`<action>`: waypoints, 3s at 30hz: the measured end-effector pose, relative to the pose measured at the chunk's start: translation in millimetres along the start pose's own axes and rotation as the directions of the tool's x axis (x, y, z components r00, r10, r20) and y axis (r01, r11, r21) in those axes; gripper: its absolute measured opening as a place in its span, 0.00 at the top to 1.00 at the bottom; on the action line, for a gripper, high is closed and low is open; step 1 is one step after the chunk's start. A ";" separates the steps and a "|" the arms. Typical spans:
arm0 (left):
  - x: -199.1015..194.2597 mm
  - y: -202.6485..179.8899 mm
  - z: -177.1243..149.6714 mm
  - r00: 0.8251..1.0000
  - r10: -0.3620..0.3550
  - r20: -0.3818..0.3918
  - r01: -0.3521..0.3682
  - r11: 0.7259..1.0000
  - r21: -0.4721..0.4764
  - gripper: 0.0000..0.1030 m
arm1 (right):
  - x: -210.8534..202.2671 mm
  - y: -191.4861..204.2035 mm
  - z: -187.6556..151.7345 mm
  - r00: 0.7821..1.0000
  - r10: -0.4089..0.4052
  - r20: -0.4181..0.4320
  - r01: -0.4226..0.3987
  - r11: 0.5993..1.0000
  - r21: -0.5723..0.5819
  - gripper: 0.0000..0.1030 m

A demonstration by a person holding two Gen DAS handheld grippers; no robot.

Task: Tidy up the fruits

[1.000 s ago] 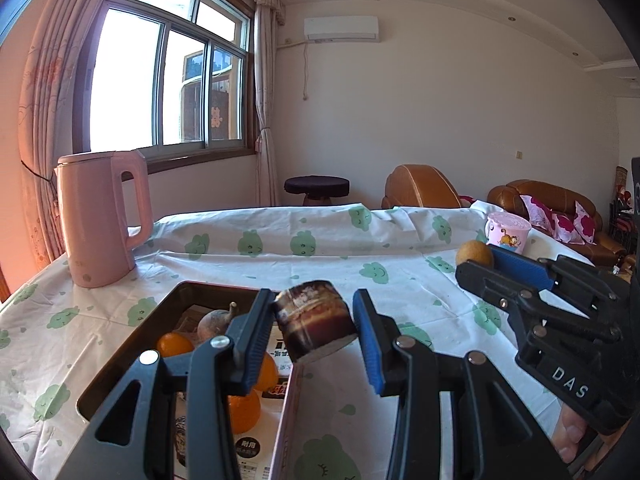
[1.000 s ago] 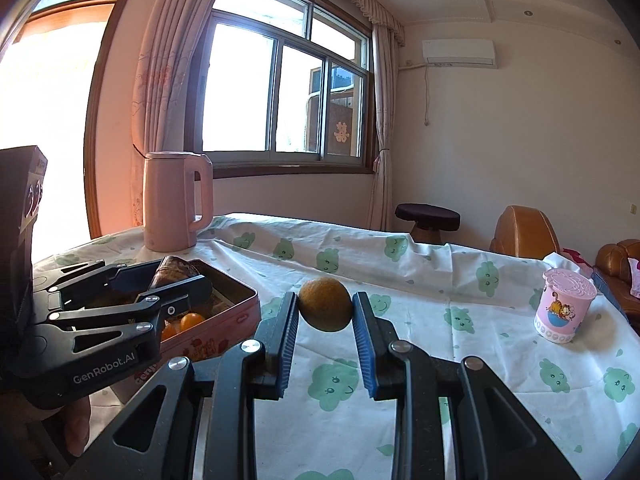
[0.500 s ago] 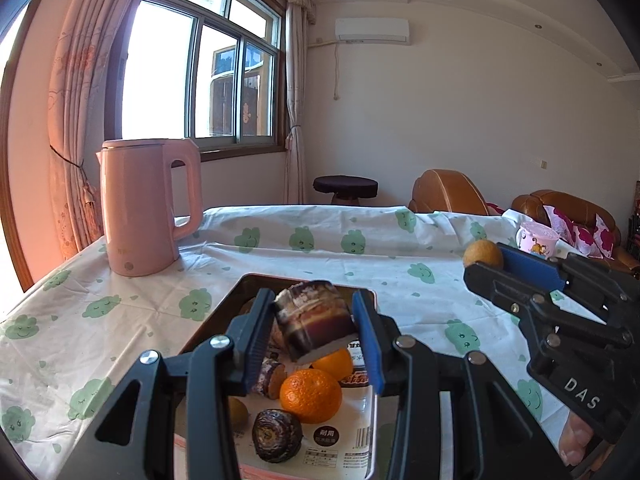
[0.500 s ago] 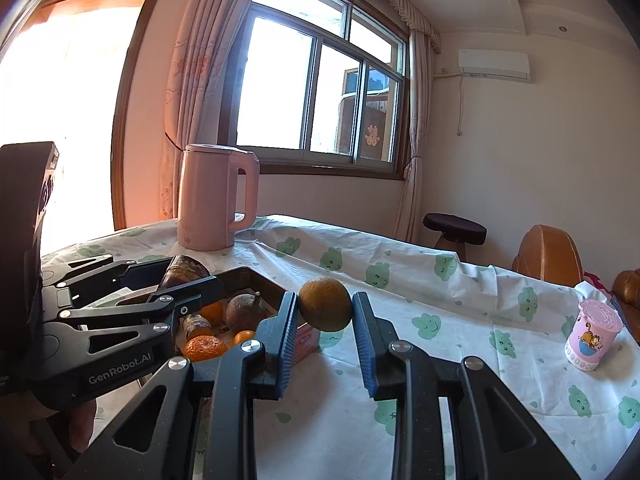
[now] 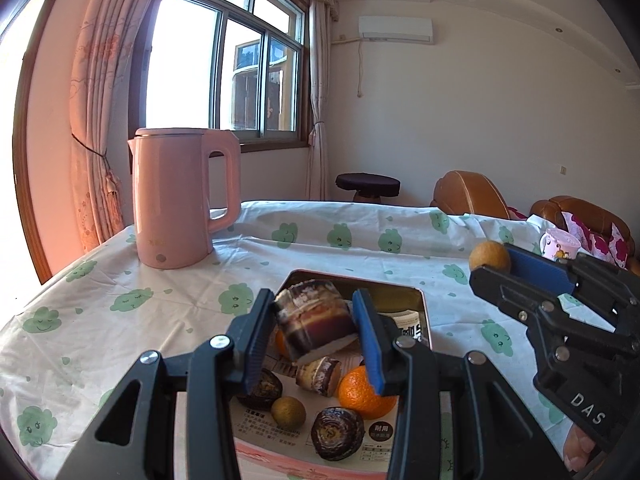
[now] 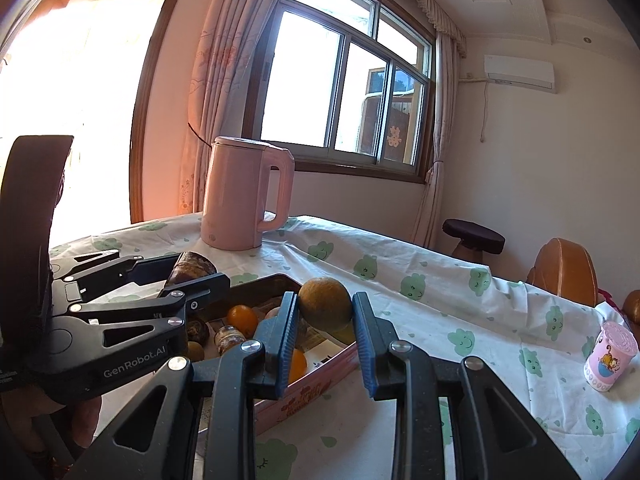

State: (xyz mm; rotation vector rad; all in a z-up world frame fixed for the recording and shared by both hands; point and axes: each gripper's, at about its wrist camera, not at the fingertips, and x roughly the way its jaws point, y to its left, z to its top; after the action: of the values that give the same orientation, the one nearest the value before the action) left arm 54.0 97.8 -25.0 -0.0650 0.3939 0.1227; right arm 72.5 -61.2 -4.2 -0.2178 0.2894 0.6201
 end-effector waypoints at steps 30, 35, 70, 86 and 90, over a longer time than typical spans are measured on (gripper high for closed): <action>21.3 32.6 -8.3 0.994 0.043 -0.099 -0.044 0.999 -0.009 0.59 | 44.0 35.5 -2.8 0.994 0.042 -0.096 -0.043 0.999 -0.005 0.71; 25.9 32.6 -10.1 0.992 0.040 -0.120 -0.042 0.999 -0.008 0.59 | 52.9 35.9 -6.0 0.991 0.047 -0.127 -0.048 0.999 -0.001 0.71; 18.8 24.8 -9.2 0.995 0.083 -0.050 -0.083 0.997 0.001 0.28 | 43.5 -1.1 -18.6 0.985 -0.102 -0.142 0.121 0.984 0.133 0.40; 7.6 24.6 -8.9 0.994 0.105 0.009 -0.104 0.995 -0.005 0.08 | 34.9 -7.3 -17.7 0.987 -0.127 -0.102 0.143 0.975 0.169 0.28; 6.2 25.2 -9.1 0.994 0.111 0.017 -0.111 0.994 -0.010 0.02 | 34.6 -7.3 -18.1 0.986 -0.132 -0.102 0.147 0.975 0.167 0.27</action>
State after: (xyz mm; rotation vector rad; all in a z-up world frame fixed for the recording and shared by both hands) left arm 52.9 122.6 -36.7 -0.0509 0.3799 0.2345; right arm 100.0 -53.6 -31.8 -0.0972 0.4096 0.4434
